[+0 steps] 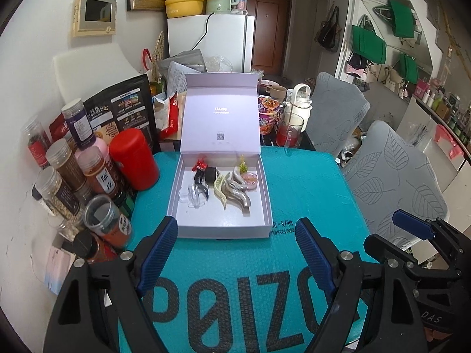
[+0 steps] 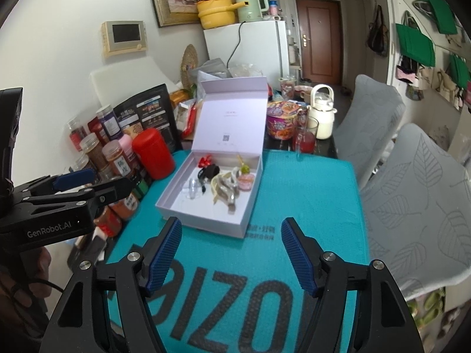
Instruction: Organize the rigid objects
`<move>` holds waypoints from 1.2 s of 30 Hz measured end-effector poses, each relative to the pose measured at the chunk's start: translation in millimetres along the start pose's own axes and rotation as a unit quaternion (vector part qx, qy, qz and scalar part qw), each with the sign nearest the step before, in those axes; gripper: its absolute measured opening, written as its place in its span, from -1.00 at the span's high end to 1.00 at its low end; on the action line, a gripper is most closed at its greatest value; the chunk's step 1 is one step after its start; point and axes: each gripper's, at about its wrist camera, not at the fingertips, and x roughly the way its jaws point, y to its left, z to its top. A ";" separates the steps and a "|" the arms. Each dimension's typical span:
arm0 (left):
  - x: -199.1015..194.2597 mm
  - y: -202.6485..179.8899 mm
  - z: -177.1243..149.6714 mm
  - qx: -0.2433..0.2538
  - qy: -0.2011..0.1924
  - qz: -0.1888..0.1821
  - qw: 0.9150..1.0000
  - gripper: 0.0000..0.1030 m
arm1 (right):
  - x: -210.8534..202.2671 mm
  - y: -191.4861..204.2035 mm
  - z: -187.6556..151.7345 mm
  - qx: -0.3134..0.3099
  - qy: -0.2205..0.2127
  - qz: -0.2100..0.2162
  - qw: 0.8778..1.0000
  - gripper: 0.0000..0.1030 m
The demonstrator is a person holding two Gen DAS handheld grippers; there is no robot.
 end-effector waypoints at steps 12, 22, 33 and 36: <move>-4.0 -17.1 -29.1 -0.014 0.018 0.013 1.000 -0.60 | -14.8 -13.4 -30.6 -0.002 0.004 0.002 1.000 -0.40; -8.1 -24.5 -33.4 -0.017 0.014 0.021 1.000 -0.60 | -19.5 -21.5 -34.7 -0.007 0.003 0.007 1.000 -0.40; -8.4 -27.5 -32.0 -0.016 0.013 0.021 1.000 -0.60 | -21.3 -26.0 -32.6 -0.004 0.001 0.007 1.000 -0.40; -7.8 -28.1 -31.4 -0.014 0.014 0.019 1.000 -0.60 | -21.2 -26.6 -32.4 -0.004 0.001 0.007 1.000 -0.40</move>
